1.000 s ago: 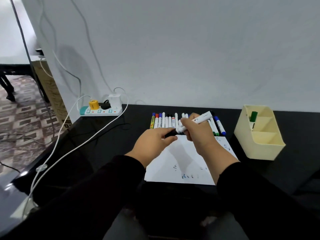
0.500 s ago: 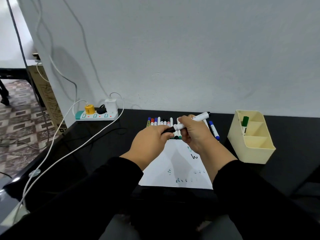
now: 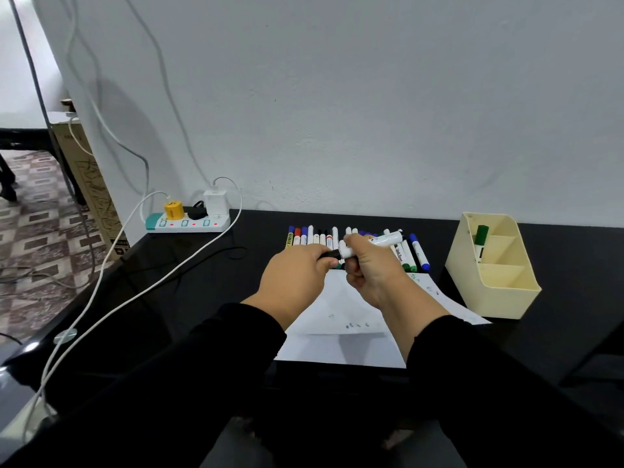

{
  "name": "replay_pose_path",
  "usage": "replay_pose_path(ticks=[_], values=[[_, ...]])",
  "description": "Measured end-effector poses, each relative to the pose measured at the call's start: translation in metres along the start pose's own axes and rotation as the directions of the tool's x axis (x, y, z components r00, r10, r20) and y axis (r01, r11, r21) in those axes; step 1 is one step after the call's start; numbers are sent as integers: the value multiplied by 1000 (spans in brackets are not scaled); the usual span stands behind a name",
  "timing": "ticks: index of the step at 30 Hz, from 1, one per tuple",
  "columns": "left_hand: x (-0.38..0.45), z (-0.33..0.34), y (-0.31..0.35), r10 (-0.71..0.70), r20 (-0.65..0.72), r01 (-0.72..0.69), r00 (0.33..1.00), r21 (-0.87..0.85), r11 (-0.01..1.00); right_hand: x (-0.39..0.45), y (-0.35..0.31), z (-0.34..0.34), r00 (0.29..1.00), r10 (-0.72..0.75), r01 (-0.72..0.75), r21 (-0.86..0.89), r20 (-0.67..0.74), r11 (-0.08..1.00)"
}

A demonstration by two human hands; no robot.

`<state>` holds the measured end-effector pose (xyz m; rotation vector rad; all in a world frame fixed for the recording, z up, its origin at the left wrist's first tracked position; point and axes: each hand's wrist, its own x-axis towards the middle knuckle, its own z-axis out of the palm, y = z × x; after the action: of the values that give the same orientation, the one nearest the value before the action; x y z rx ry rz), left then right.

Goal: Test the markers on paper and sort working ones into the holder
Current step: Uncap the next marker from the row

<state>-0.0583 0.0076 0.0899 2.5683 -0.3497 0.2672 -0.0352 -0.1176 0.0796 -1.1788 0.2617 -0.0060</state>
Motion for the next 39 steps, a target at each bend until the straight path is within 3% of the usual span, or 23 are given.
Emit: replay_pose_path(ticks=[5, 15, 18, 23, 25, 28, 31, 34, 36, 39], values=[[4, 4, -3, 6, -27, -5, 1000, 23, 1000, 5, 3, 1, 998, 48, -48, -10, 29, 999], [17, 20, -16, 1, 90, 1, 996, -19, 1000, 19, 18, -6, 991, 133, -133, -42, -11, 990], [22, 20, -21, -16, 135, 27, 991, -86, 996, 21, 18, -8, 990, 140, -140, -89, -9, 986], [28, 32, -34, -42, 90, 61, 995, -214, 975, 27, 10, -15, 992, 126, -126, -85, -15, 988], [27, 44, -47, -95, 133, 107, 987, -91, 990, 30, 6, -21, 991, 104, -110, -65, -81, 992], [20, 63, -70, -231, 233, 176, 945, 233, 956, 33, -3, -33, 989, 26, -52, -182, -143, 982], [12, 79, -85, -299, 269, 204, 915, 331, 921, 32, -18, -45, 980, -99, 38, -321, -175, 946], [5, 89, -90, -306, 303, 167, 903, 407, 898, 31, -33, -61, 901, -387, 229, -546, -194, 806], [3, 91, -91, -297, 298, 153, 907, 423, 893, 31, -41, -75, 770, -616, 342, -706, -167, 620], [2, 91, -91, -285, 288, 146, 914, 422, 895, 39, -47, -101, 598, -767, 330, -801, -232, 499]])
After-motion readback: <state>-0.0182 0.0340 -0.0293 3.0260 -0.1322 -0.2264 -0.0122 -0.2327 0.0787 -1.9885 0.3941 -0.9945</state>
